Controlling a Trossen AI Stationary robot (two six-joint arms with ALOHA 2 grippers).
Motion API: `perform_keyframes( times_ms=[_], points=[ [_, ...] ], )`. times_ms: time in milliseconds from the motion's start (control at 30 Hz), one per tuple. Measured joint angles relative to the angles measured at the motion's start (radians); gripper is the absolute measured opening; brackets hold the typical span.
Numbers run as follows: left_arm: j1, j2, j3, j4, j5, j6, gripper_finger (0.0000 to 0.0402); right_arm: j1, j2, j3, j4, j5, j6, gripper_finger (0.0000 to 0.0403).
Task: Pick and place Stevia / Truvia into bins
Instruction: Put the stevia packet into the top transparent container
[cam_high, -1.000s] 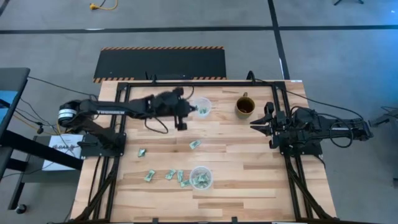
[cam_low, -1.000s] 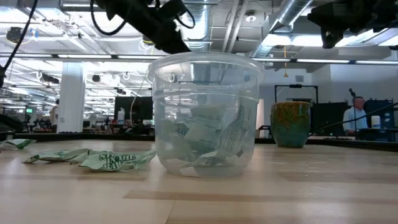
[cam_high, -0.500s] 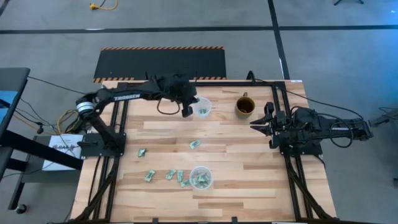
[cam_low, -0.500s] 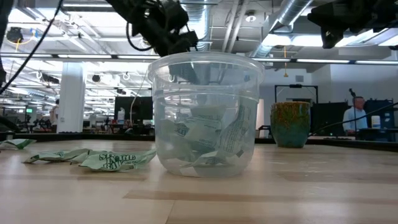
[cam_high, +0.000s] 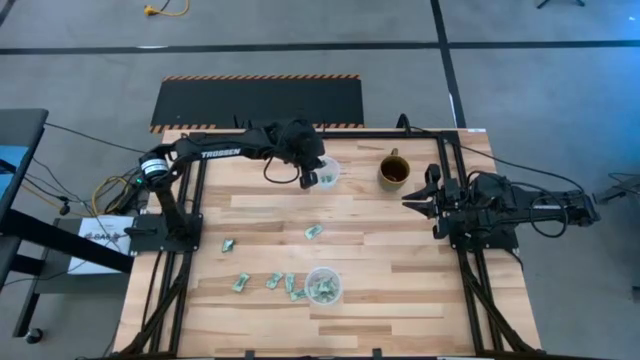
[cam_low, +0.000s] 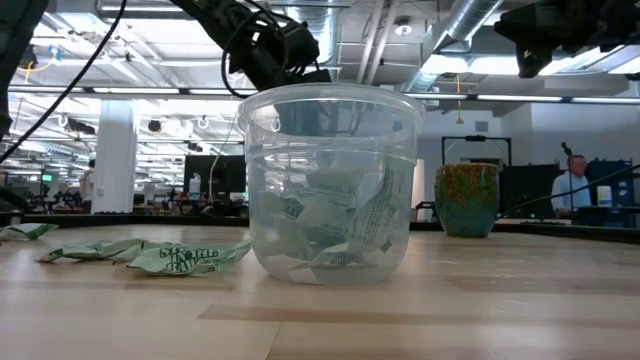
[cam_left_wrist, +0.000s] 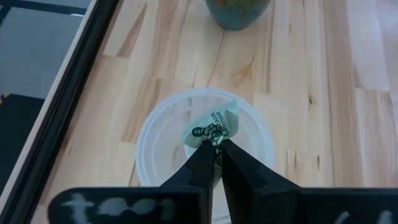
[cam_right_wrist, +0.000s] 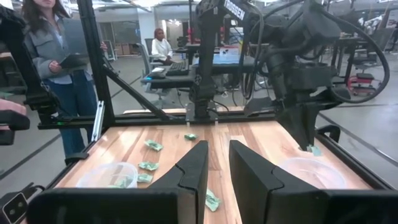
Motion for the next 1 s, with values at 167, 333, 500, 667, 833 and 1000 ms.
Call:
perform_keyframes(
  times_ms=[167,333,500,667,833,1000],
  points=[
    [0.000,0.000,0.000,-0.003,0.000,0.002,0.0019,0.000,0.000,0.000,0.000,0.000,0.000,0.0059],
    [0.002,0.000,0.000,-0.003,0.015,0.004,0.0068,0.000,0.000,0.000,0.000,0.000,0.000,0.0059],
    [0.002,0.000,0.000,0.008,0.037,0.002,0.0129,0.000,0.000,0.000,0.000,0.000,0.000,0.0059],
    [0.015,-0.006,0.044,-0.103,0.200,0.003,0.0158,0.000,0.000,0.000,0.000,0.000,0.000,0.0059],
    [-0.002,-0.064,0.065,-0.346,0.292,-0.034,0.0151,0.000,0.000,0.000,0.000,0.000,0.000,0.0059],
    [-0.085,-0.142,0.010,-0.457,0.217,-0.058,0.0137,0.000,0.000,0.000,0.000,0.000,0.000,0.0059]
  ],
)
